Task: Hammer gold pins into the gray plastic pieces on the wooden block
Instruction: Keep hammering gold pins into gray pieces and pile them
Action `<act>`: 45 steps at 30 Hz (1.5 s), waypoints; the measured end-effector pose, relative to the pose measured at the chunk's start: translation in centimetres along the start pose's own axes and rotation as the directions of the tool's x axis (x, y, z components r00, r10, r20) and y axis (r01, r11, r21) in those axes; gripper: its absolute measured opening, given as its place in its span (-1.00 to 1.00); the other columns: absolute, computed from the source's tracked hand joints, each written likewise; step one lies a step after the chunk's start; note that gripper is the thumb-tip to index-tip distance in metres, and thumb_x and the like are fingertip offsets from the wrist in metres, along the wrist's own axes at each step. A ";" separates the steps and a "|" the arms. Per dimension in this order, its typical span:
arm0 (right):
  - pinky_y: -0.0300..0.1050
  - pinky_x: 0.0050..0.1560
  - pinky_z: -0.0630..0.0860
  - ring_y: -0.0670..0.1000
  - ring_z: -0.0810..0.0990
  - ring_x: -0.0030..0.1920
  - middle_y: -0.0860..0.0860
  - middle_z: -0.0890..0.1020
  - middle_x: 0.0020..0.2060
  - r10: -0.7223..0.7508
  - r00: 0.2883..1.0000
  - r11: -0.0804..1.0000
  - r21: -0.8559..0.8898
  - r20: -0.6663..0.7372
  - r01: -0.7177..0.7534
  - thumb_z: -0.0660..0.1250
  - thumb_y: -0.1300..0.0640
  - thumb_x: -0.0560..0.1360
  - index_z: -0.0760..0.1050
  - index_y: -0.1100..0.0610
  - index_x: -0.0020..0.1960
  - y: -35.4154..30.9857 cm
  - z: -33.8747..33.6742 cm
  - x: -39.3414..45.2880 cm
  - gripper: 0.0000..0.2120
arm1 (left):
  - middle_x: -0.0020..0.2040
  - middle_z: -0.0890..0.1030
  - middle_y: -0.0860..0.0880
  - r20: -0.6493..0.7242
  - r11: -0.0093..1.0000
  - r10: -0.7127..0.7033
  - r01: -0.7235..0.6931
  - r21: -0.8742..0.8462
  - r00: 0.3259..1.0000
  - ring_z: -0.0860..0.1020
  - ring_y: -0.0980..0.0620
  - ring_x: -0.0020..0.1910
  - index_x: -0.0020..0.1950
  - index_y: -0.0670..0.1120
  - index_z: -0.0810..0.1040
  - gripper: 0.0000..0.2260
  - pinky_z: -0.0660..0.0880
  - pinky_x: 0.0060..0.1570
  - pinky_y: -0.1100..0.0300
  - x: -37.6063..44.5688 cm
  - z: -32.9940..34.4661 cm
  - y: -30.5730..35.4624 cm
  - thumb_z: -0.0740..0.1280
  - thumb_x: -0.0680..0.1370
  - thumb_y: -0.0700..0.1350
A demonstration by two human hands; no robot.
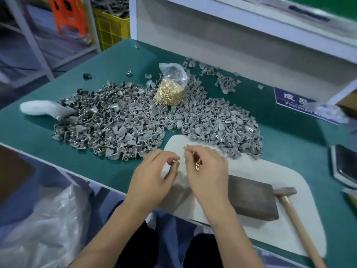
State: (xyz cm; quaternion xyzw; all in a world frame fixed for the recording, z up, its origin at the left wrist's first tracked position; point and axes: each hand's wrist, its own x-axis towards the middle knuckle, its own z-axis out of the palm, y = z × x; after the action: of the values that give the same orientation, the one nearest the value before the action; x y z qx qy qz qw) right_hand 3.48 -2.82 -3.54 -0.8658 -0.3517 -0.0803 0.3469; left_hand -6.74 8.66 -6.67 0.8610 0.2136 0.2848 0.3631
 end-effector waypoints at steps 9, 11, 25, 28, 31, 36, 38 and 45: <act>0.07 -0.02 0.46 0.16 0.61 -0.19 -0.01 0.67 -0.26 0.251 0.968 0.941 -0.231 -0.015 -0.248 0.09 -0.10 0.69 0.62 0.07 -0.09 8.0 -5.3 0.4 -0.58 | 0.00 0.60 0.16 0.056 0.976 0.028 -0.039 0.213 0.998 0.53 0.12 0.04 0.16 0.09 0.60 -0.86 0.44 -0.07 0.19 7.0 5.2 0.9 0.34 0.62 -0.04; 0.06 -0.03 0.44 0.16 0.60 -0.21 0.00 0.68 -0.26 0.188 0.982 0.943 -0.282 0.015 -0.176 0.01 -0.15 0.68 0.62 0.10 -0.10 7.9 -4.8 0.7 -0.50 | 0.04 0.60 0.14 0.052 0.962 0.025 -0.038 0.270 0.998 0.53 0.07 0.09 0.18 0.09 0.59 -0.84 0.49 0.03 0.10 8.5 6.0 0.8 0.34 0.62 0.03; -0.04 -0.13 0.51 -0.07 0.56 -0.17 -0.14 0.63 -0.15 0.126 0.960 0.979 -0.187 0.251 -0.079 -0.06 -0.38 0.61 0.57 -0.12 0.06 8.6 -4.9 0.9 -0.48 | -0.09 0.61 0.08 0.102 0.955 -0.037 0.005 0.297 0.994 0.54 0.05 -0.09 -0.01 0.03 0.67 -0.92 0.44 -0.17 0.15 10.7 7.3 0.8 0.43 0.57 0.01; -0.02 -0.07 0.47 -0.04 0.56 -0.01 -0.13 0.62 -0.04 0.093 0.935 0.972 -0.234 0.342 -0.011 -0.15 -0.36 0.61 0.58 -0.10 0.09 8.3 -4.8 1.0 -0.41 | -0.07 0.62 0.08 0.157 0.935 -0.053 -0.006 0.355 0.986 0.53 0.05 -0.07 0.06 0.09 0.62 -0.87 0.49 -0.14 0.13 10.8 7.1 0.9 0.42 0.57 0.09; -0.02 -0.05 0.43 -0.04 0.53 0.07 -0.13 0.61 0.03 0.072 0.924 0.970 -0.243 0.376 0.024 -0.17 -0.31 0.62 0.60 -0.09 0.10 8.3 -4.7 0.9 -0.40 | -0.07 0.60 0.06 0.184 0.923 -0.080 0.003 0.385 0.980 0.55 0.02 -0.03 0.06 0.11 0.59 -0.87 0.58 -0.07 0.03 11.0 7.2 1.1 0.40 0.58 0.11; -0.04 -0.02 0.47 -0.05 0.53 0.03 -0.11 0.61 -0.01 0.011 0.917 0.984 -0.167 0.398 0.060 -0.06 -0.24 0.63 0.62 -0.06 0.07 8.0 -5.0 0.7 -0.49 | -0.20 0.58 0.10 0.132 0.943 -0.117 0.068 0.326 0.984 0.58 0.02 -0.16 -0.12 0.06 0.57 -0.89 0.55 -0.16 0.09 10.9 7.5 1.5 0.43 0.56 0.04; -0.12 -0.10 0.43 -0.13 0.50 -0.05 -0.14 0.61 -0.08 -0.069 0.907 0.991 -0.075 0.416 0.109 0.05 -0.24 0.59 0.64 -0.09 0.02 7.8 -5.2 0.4 -0.57 | -0.26 0.57 0.12 0.121 0.964 -0.120 0.087 0.251 0.985 0.59 0.03 -0.21 -0.14 0.03 0.58 -0.90 0.56 -0.20 0.10 10.8 7.3 1.8 0.45 0.54 -0.03; -0.09 -0.14 0.51 -0.07 0.53 -0.09 -0.12 0.58 -0.16 -0.105 0.910 0.971 -0.156 0.402 0.181 0.22 -0.14 0.48 0.62 -0.07 -0.05 7.6 -4.9 0.4 -0.75 | -0.21 0.58 0.12 0.012 0.995 -0.005 0.006 -0.096 1.000 0.53 0.14 -0.20 -0.07 0.04 0.54 -0.88 0.46 -0.23 0.29 5.3 6.4 3.3 0.48 0.52 -0.07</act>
State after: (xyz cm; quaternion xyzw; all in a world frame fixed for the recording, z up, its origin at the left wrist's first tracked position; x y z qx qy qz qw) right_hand 9.36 -9.71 -3.90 -0.8652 -0.4672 0.0355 0.1787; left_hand 1.90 6.35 -6.08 0.8436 0.1997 0.2887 0.4063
